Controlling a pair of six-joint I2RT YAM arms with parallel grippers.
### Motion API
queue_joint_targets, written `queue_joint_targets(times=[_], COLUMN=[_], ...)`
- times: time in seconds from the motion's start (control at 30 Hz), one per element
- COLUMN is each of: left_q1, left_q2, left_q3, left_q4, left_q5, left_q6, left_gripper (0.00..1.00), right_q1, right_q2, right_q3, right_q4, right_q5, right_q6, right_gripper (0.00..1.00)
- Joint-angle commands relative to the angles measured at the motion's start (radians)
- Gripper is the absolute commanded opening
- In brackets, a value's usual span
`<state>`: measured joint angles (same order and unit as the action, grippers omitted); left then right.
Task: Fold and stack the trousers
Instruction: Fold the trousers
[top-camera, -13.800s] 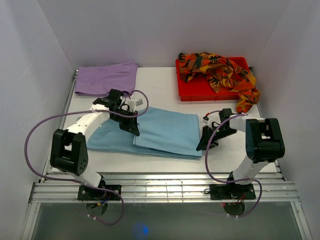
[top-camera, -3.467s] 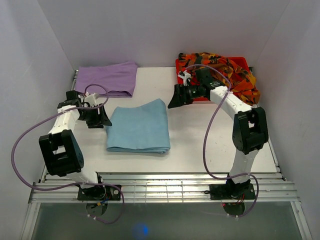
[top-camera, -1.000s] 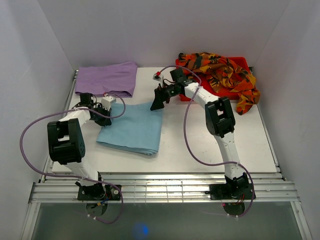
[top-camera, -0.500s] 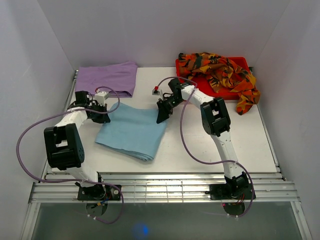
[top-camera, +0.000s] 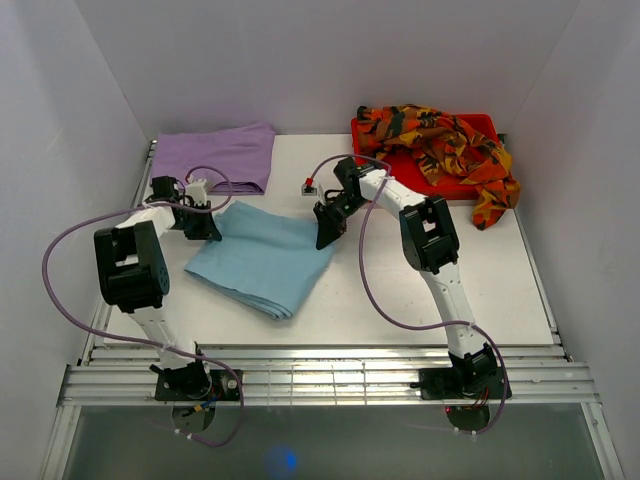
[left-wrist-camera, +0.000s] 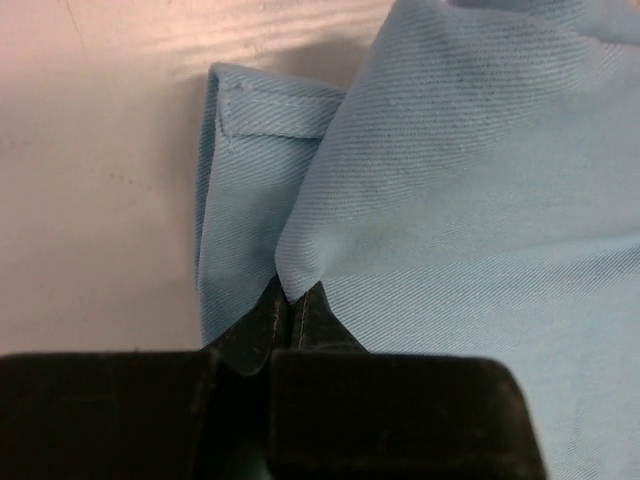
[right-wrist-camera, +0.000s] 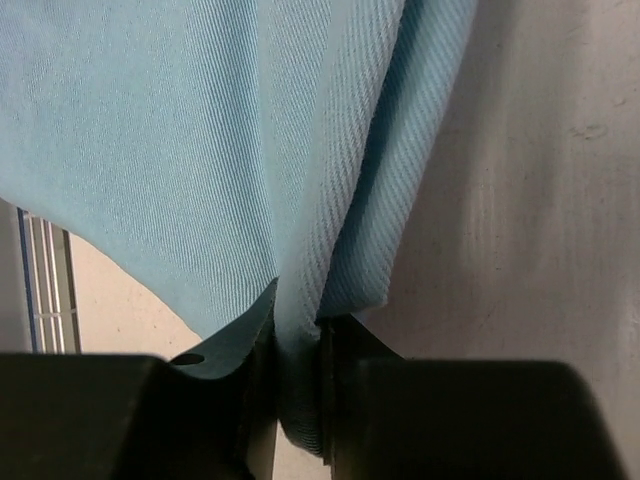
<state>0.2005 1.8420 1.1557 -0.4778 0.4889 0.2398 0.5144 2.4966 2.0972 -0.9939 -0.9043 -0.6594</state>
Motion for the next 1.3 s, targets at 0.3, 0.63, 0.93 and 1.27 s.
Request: queue_joint_targets(times=[0.3,0.63,0.93,1.27], left_q1=[0.057,-0.068,-0.156,-0.155], left_q2=[-0.182,-0.034,0.141,0.134], left_q3=[0.024,0.231,0.366,0.379], left_q4=[-0.002,-0.001,-0.001,0.043], left_q5=[0.236,0.228,0.218,0.217], left_q6=[0.066,0.012,0.013,-0.051], left_gripper=[0.60,0.75,0.75,0.00], right_q1=[-0.019,-0.005,-0.005,-0.005], right_q2=[-0.028,-0.048,-0.047,-0.016], right_q3=[-0.048,-0.108,-0.109,-0.100], right_q4=[-0.098,-0.081,-0.098,-0.149], right_q5=[0.171,0.163,0.165,0.182], right_q6=[-0.071,-0.071,-0.072,-0.098], right_gripper=[0.08,0.08,0.08,0.36])
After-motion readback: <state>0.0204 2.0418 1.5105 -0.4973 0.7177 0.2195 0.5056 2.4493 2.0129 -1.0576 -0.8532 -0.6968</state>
